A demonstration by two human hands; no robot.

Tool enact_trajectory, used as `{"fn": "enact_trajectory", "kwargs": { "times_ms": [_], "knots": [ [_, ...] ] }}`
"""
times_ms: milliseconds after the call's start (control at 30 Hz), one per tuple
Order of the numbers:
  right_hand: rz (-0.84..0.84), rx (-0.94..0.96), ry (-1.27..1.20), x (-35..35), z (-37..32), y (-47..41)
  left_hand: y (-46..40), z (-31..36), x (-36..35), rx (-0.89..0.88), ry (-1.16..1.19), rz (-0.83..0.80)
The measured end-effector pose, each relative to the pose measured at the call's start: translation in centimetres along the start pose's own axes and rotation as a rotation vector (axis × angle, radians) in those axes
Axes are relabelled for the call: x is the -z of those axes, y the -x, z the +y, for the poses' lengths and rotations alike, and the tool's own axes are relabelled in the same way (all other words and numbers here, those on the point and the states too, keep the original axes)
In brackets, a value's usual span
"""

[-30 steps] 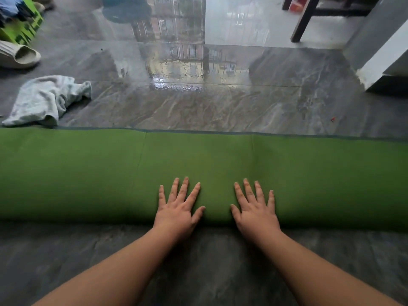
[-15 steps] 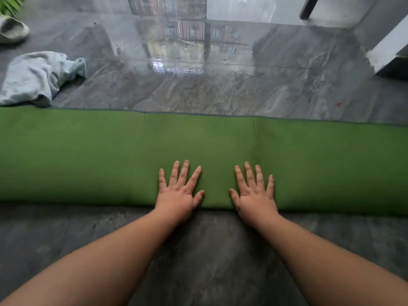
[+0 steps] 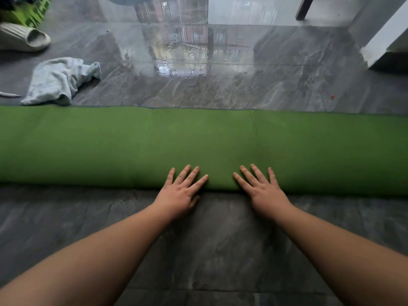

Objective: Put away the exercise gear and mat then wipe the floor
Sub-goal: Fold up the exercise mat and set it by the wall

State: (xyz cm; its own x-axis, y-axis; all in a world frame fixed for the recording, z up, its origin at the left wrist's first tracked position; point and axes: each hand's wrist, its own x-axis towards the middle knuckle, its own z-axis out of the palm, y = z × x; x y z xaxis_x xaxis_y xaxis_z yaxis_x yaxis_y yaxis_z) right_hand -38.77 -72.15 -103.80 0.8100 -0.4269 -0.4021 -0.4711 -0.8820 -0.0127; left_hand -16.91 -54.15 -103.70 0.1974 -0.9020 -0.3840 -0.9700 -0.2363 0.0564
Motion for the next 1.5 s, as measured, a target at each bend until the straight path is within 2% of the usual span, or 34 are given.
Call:
{"fn": "enact_trajectory", "kwargs": {
  "times_ms": [167,433,833,967,1033,1133,1233,1500],
  "knots": [
    [-0.08,-0.012,-0.023,1.2,-0.9,-1.3,-0.1,-0.2,0.2,-0.001,0.014,-0.009],
    [-0.102,-0.031,-0.039,1.6,-0.9,0.0,0.6,-0.4,1.6,-0.012,-0.046,-0.007],
    [-0.203,0.005,0.002,1.6,-1.4,7.6,4.7,4.5,2.8,-0.064,-0.08,-0.185],
    [-0.261,0.007,-0.072,-0.2,-0.8,7.8,4.7,4.3,2.6,-0.08,-0.033,-0.372],
    [-0.232,-0.01,-0.131,-1.5,-0.8,7.9,4.5,4.2,2.2,-0.072,0.003,-0.418],
    [-0.169,-0.021,-0.172,-2.4,-0.8,7.8,4.2,4.6,1.9,-0.035,0.007,-0.403],
    [-0.098,-0.038,-0.225,-2.4,-0.2,8.0,3.7,5.8,2.2,-0.042,-0.055,-0.285],
    [0.062,-0.322,-0.299,-2.2,6.9,12.8,-4.3,16.4,7.3,-0.195,0.033,-0.078]
  ]
}}
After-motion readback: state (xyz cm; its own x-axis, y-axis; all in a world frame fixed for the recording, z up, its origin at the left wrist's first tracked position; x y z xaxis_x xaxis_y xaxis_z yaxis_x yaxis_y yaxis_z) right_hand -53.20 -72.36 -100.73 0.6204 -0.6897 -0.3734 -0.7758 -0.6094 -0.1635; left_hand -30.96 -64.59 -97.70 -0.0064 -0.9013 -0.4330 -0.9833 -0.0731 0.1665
